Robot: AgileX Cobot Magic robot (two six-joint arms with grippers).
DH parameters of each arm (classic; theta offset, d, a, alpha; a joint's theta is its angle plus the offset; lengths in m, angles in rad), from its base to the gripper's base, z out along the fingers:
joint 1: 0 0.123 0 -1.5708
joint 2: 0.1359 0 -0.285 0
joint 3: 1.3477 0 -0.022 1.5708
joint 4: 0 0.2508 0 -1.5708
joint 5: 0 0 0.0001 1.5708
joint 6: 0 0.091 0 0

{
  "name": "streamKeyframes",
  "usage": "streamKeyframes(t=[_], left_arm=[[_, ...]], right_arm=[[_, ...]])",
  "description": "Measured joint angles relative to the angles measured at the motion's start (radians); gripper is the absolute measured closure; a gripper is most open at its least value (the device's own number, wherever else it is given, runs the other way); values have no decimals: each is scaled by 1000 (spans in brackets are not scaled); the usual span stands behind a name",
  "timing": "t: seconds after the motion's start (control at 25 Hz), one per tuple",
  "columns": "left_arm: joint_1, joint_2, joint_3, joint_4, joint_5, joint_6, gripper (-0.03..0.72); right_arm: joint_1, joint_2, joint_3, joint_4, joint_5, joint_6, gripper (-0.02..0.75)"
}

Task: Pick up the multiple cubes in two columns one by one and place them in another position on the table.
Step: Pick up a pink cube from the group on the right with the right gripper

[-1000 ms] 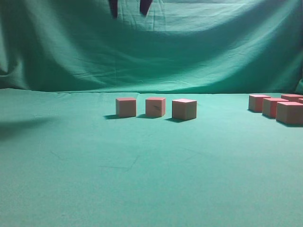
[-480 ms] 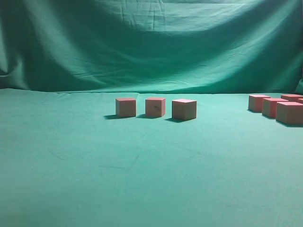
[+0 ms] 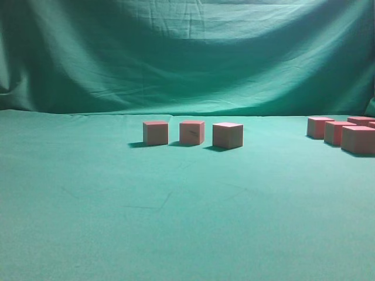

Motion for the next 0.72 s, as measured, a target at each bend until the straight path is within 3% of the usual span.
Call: streamKeyframes(t=[0.28,0.72], left_arm=[[0,0,0,0,0,0,688],[0,0,0,0,0,0,688]], right_arm=[[-61,30,242,122,-217,-69,318],[-122,221,260,129,-426,-98,318]])
